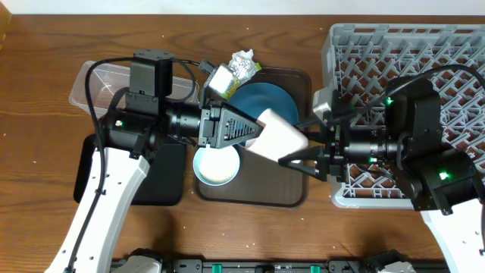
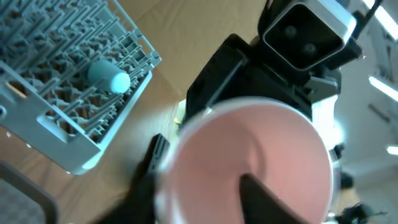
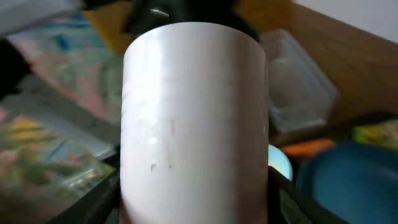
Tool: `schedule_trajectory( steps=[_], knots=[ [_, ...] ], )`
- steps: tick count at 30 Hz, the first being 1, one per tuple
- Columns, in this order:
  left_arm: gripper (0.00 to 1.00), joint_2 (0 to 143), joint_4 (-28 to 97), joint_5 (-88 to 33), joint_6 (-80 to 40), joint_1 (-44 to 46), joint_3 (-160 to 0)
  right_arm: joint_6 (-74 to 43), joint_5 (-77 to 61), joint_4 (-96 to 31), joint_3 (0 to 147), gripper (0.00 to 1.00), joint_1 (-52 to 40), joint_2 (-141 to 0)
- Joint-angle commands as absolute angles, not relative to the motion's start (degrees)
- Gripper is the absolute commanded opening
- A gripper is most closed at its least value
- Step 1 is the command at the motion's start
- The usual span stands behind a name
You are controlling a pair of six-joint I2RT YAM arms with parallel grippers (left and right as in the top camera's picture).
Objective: Sort waste into correct bins and load items into the dishwasher rack
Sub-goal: 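Hand the pink cup from the left gripper to the right gripper, then place the pink cup in the rack with the right gripper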
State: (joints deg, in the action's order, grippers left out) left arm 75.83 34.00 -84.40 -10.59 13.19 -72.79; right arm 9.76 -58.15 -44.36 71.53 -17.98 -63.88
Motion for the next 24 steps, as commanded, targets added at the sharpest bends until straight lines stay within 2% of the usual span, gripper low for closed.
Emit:
schedule_trajectory(
  steps=[1, 3, 6, 10, 15, 19, 21, 24],
  knots=[
    [0.56, 76.0, 33.7, -83.7, -10.9, 13.3, -73.7, 0.8, -38.0, -46.4, 71.5, 0.51, -17.4, -62.0],
    [0.6, 76.0, 33.7, -82.6, -11.5, 13.3, -73.7, -4.1, -28.3, -49.0, 71.5, 0.52, -15.9, -60.8],
    [0.62, 76.0, 33.7, -82.4, -11.4, 13.3, -73.7, -11.8, -14.1, -53.6, 71.5, 0.62, -12.4, -59.7],
    [0.63, 76.0, 33.7, -81.9, -11.5, 13.3, -73.7, -18.0, -4.2, -59.3, 71.5, 0.64, -4.0, -59.9],
    [0.63, 76.0, 33.7, -81.6, -11.4, 13.3, -73.7, -23.4, -4.0, -63.2, 71.5, 0.62, 10.0, -61.7],
    [0.63, 76.0, 33.7, -81.6, -11.4, 13.3, -73.7, -22.7, -13.1, -63.4, 71.5, 0.6, 20.7, -63.5],
    [0.63, 76.0, 33.7, -81.6, -11.4, 13.3, -73.7, -19.6, -18.4, -63.2, 71.5, 0.6, 23.7, -64.1],
    [0.63, 76.0, 33.7, -81.2, -11.4, 13.3, -73.7, -19.2, -19.1, -63.2, 71.5, 0.6, 25.5, -64.0]
  ],
)
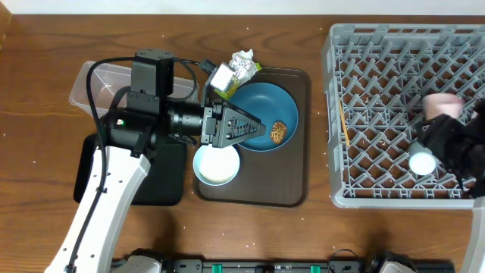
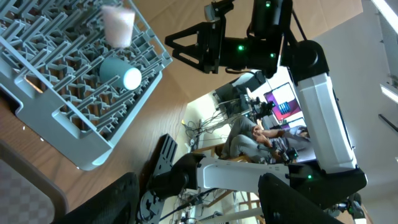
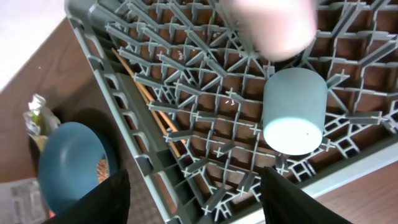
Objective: Sort waste into correct bins and load items into the dishwasher rack
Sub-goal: 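Place the pink cup in the rack with the right gripper, then grasp the rim of the blue bowl with the left gripper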
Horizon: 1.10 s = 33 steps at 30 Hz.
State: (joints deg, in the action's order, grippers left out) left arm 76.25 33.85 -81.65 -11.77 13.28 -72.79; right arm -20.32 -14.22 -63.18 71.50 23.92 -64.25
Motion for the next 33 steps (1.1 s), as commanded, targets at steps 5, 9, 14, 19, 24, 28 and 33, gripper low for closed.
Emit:
schedule_trajectory(
  steps=[5, 9, 14, 19, 24, 28, 33],
  knots=[
    [0.63, 76.0, 34.0, -78.1, -11.4, 13.3, -73.7, -18.2, -18.3, -63.2, 71.5, 0.64, 25.5, -63.9],
    [0.63, 76.0, 34.6, -76.8, -11.4, 13.3, -73.7, -19.7, -14.8, -62.7, 71.5, 0.68, 25.6, -64.0],
    [0.63, 76.0, 34.7, -76.4, -11.4, 13.3, -73.7, -21.3, -13.9, -62.6, 71.5, 0.69, 25.6, -64.9],
    [0.63, 76.0, 36.0, -73.8, -11.4, 13.3, -73.7, -22.7, -14.2, -62.3, 71.5, 0.69, 25.6, -66.8],
    [0.63, 75.9, 41.9, -59.0, -11.4, 13.3, -73.7, -17.9, -20.9, -62.1, 71.5, 0.72, 25.5, -66.4],
    [0.63, 75.8, 45.8, -40.4, -11.7, 13.3, -73.7, -12.0, -29.1, -62.1, 71.5, 0.75, 25.4, -64.1],
    [0.63, 76.4, 48.6, -17.3, -12.7, 16.1, -73.4, -9.2, -35.6, -62.4, 71.5, 0.78, 24.6, -61.4]
  ],
)
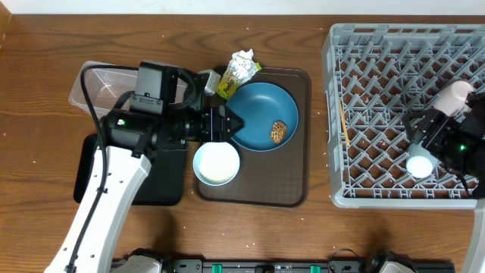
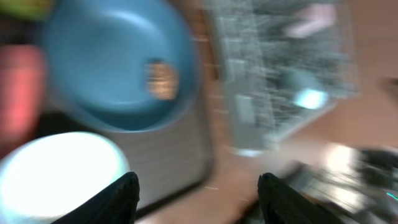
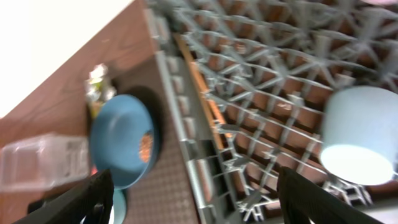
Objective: Sort waste into correct bins and load items into the dishwasher rack
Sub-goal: 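Grasp the rim of the blue bowl with the left gripper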
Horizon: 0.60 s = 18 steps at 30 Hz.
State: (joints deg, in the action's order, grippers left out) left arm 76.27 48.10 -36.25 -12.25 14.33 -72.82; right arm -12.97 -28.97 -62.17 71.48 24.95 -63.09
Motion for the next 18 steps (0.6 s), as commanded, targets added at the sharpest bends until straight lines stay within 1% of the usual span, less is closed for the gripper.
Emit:
schedule_trajectory(
  steps=[1, 2, 9, 18],
  knots=[
    [0.63, 76.9, 48.6, -14.5, -12.7, 17.1, -73.3, -9.2, -36.2, -62.5, 71.5, 0.78, 24.3, -60.9],
    [0.63, 77.8, 48.1, -11.2, -12.8, 18.5, -73.3, -9.3, -36.6, -62.7, 71.5, 0.79, 23.7, -60.4],
    [0.63, 84.1, 41.0, -1.2, -12.6, 24.1, -73.3, -9.3, -36.9, -62.8, 71.5, 0.8, 21.2, -60.1],
    [0.63, 92.5, 22.1, -0.6, -6.8, 26.6, -73.3, -9.1, -36.8, -64.6, 71.5, 0.81, 20.2, -60.1]
  ],
)
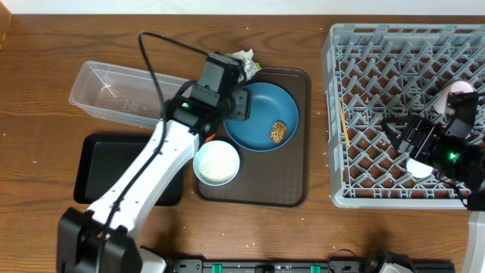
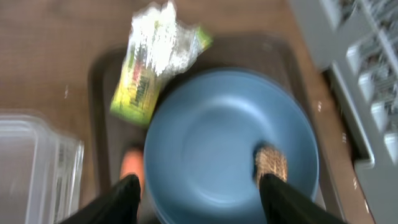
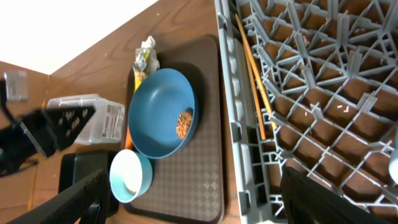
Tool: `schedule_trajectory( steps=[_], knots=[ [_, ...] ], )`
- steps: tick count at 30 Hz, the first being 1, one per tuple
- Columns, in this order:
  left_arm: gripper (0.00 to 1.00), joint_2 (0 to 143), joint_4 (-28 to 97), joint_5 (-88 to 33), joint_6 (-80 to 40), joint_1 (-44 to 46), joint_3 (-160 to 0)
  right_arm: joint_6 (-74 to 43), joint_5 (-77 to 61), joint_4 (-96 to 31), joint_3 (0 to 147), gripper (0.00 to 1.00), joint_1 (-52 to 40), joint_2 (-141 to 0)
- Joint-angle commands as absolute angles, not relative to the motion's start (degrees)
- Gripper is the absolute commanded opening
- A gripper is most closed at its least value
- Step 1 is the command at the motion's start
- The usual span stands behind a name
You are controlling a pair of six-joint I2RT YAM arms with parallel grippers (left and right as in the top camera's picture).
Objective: Sort waste into correct bins and load items into the dishwasher rack
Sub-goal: 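Grasp the rim of the blue bowl with the left gripper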
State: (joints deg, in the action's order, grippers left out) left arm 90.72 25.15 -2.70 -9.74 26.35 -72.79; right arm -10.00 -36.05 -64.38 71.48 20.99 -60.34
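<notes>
A blue plate (image 1: 261, 114) holding a brown food scrap (image 1: 278, 132) sits on the brown tray (image 1: 292, 193), with a light blue bowl (image 1: 217, 162) beside it. A crumpled wrapper (image 1: 241, 64) lies at the tray's far edge. My left gripper (image 1: 231, 106) hovers open and empty over the plate's left rim; in its wrist view the left gripper (image 2: 202, 202) spans the plate (image 2: 230, 143). The right gripper (image 1: 400, 136) is open and empty over the dishwasher rack (image 1: 379, 45). A pink cup (image 1: 455, 95) and a light blue cup (image 1: 418, 165) lie in the rack.
A clear plastic bin (image 1: 114, 91) and a black tray (image 1: 125, 171) sit left of the brown tray. An orange piece (image 2: 132, 171) lies by the plate's left edge. Chopsticks (image 3: 252, 68) lie in the rack's left side. The rack's walls rise at the right.
My left gripper was between plate and bowl; now it is farther back over the plate's left rim, near the wrapper. The right gripper stays over the rack, open.
At first both grippers met over the tray with the pink cup between them. Then the cup was over the rack's right side by the right gripper, and the left was empty. Later it lay in the rack beside the light blue cup, where it remains.
</notes>
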Motion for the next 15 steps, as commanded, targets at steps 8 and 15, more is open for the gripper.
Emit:
schedule_trajectory(
  steps=[8, 15],
  knots=[
    [0.63, 95.5, 13.9, -0.6, -4.4, 26.6, -73.4, -8.0, -36.0, -65.9, 71.5, 0.82, 20.2, -60.1],
    [0.62, 95.5, 24.5, -0.6, -4.6, 27.8, -73.2, -7.5, -35.2, -67.9, 71.5, 0.82, 20.2, -60.1]
  ],
)
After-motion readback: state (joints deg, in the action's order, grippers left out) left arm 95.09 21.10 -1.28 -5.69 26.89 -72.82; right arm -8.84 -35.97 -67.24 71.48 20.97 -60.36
